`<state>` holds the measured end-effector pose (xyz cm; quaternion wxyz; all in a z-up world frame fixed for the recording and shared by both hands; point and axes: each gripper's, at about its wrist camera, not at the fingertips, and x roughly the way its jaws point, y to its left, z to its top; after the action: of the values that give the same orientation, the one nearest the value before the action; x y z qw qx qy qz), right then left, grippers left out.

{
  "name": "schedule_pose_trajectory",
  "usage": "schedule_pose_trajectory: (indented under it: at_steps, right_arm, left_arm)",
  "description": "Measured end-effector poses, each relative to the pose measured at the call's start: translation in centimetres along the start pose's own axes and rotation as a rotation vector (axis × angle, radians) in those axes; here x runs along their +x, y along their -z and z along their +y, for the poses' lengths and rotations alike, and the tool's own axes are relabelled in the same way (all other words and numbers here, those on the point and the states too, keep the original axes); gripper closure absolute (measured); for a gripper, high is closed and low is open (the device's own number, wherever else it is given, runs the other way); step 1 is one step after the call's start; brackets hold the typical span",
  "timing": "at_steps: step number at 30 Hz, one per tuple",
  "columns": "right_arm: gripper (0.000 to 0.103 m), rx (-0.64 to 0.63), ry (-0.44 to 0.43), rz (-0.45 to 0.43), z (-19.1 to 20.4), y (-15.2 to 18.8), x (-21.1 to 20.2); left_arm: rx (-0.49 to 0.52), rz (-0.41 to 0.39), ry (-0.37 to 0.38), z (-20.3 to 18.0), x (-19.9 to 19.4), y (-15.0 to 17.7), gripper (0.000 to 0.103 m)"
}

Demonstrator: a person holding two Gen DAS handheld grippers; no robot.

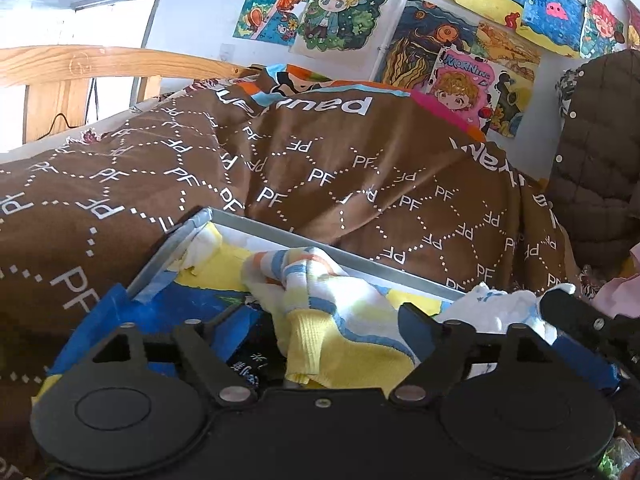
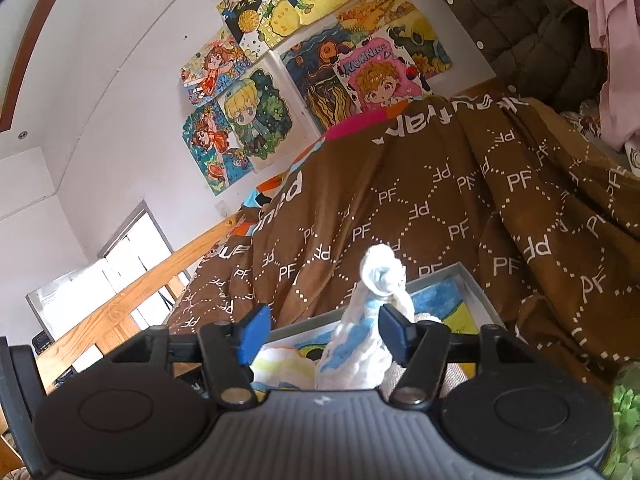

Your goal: Organize soft objects

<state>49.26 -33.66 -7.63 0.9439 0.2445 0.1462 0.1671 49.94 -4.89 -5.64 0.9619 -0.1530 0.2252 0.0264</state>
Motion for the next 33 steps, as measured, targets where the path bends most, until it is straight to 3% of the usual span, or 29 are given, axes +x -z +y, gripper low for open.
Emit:
schedule_pose_trajectory:
  at_steps: [7,14,33]
  right_arm:
    - [0.012,0.008,-0.003,-0.024,0.2,-0.3,-0.5]
    - [0.002,-0.01,0.003,-0.031,0.7,-0.8,-1.3]
    - [0.0,-0.144,0.117,-0.032,5.8,-2.4,-8.7]
  left_arm:
    - [-0.006,-0.023,-0.016,0.3,-0.6,-0.3,0.002]
    - [0.012,-0.059,-0.042,0.3,-1.6,-0.3,0.001]
    - [-0.032,-0.143,-0.085,1.6,-10.5,-2.9,0.001]
